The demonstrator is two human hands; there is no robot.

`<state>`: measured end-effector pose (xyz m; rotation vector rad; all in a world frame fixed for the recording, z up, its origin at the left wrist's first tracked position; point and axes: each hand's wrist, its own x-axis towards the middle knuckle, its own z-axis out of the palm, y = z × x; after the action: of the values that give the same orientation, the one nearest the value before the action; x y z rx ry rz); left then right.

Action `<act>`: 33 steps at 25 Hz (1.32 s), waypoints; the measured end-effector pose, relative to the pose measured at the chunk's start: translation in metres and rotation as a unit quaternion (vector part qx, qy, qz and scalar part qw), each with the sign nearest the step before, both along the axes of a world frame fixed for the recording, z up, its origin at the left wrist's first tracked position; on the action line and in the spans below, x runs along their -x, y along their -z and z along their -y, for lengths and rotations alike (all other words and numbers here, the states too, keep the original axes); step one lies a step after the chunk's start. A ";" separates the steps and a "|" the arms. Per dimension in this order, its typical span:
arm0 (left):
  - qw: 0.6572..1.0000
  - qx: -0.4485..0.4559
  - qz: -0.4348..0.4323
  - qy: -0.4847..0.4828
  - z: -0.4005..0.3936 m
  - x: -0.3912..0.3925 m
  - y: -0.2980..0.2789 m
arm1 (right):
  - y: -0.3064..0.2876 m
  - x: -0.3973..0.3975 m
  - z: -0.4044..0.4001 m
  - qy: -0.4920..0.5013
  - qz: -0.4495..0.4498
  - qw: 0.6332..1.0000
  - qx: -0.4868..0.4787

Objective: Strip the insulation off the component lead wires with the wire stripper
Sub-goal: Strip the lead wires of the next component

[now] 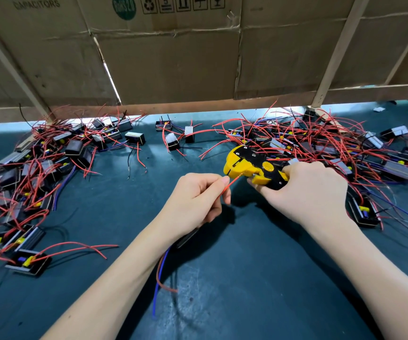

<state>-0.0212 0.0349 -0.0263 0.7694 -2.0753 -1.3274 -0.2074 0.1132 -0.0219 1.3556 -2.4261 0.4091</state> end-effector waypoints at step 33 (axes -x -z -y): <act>0.972 0.181 -0.009 -0.148 0.001 0.001 0.002 | -0.001 0.000 -0.002 -0.037 0.006 0.999 0.012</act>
<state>-0.0223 0.0341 -0.0280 0.8568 -2.0117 -0.7648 -0.2070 0.1149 -0.0213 1.4404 -2.3770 0.4653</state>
